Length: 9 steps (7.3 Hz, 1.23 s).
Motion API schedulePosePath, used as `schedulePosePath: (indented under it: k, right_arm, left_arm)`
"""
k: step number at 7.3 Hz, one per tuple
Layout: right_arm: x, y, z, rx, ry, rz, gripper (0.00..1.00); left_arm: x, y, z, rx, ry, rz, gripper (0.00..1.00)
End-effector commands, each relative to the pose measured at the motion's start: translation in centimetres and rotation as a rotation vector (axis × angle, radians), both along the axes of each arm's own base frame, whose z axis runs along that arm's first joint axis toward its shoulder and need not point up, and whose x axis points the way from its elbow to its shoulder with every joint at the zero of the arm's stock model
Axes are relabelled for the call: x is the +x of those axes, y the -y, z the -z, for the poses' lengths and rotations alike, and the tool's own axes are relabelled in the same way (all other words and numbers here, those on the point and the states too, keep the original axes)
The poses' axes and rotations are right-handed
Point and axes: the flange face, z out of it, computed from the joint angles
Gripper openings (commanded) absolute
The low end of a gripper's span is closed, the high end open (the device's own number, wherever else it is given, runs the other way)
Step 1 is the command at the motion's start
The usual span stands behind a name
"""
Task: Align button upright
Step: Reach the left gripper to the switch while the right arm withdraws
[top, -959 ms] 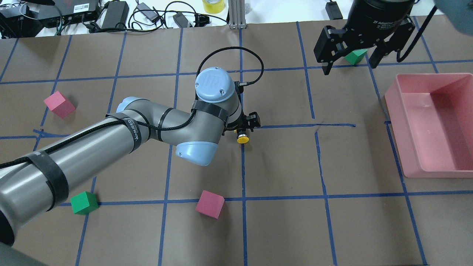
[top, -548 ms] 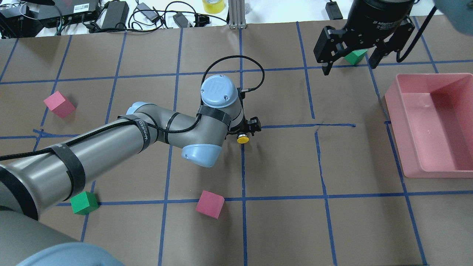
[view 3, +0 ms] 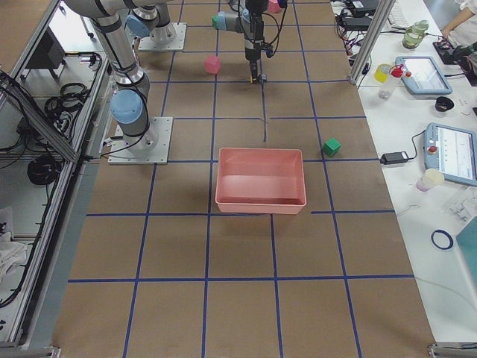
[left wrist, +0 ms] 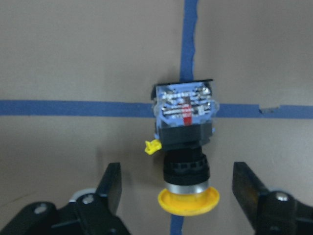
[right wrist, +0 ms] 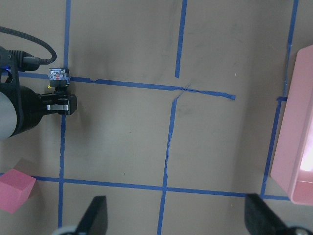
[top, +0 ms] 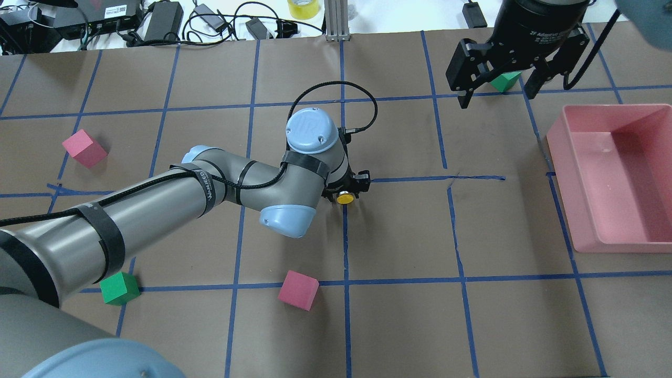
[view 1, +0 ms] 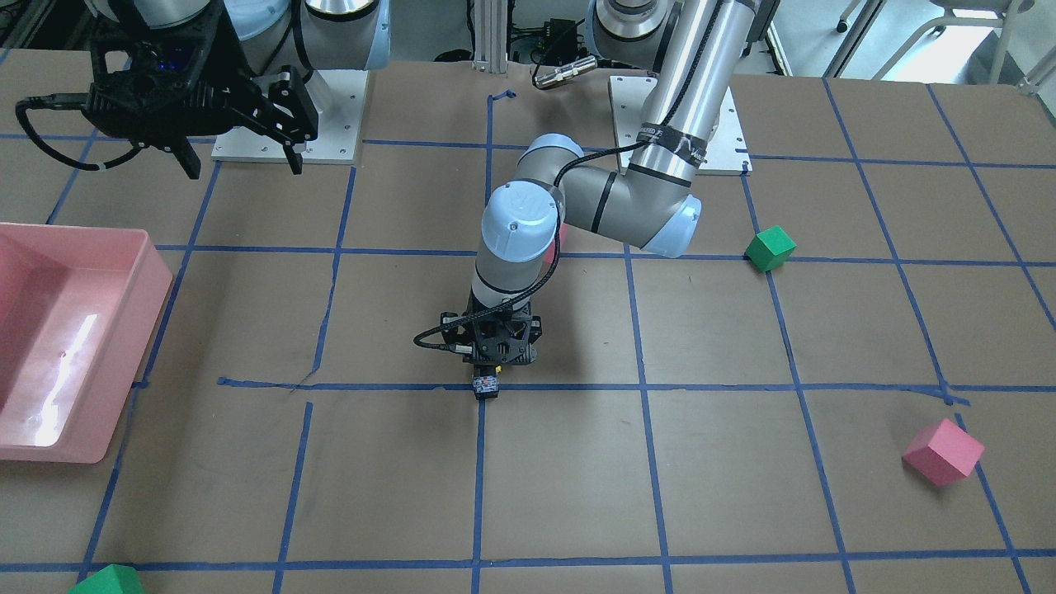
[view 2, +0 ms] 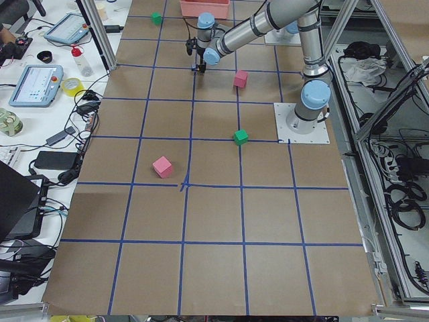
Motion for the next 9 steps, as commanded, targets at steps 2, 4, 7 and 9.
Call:
schedulePosePath:
  k: [2, 4, 7, 9]
  right_arm:
    - [0.0, 0.0, 0.0, 0.004, 0.0, 0.0, 1.0]
    - [0.0, 0.0, 0.1, 0.005, -0.001, 0.0, 1.0]
    - [0.0, 0.0, 0.1, 0.005, -0.001, -0.001, 1.0]
    - [0.0, -0.1, 0.1, 0.007, -0.002, -0.001, 1.0]
  left_arm:
    - [0.0, 0.2, -0.4, -0.004, 0.001, -0.007, 0.0]
    - [-0.3, 1.1, -3.0, 0.019, 0.003, -0.049, 0.0]
    - [-0.5, 1.1, -3.9, 0.316, -0.126, -0.3, 0.0]
    - [1.5, 3.1, -4.6, 0.488, -0.335, -0.56, 0.0]
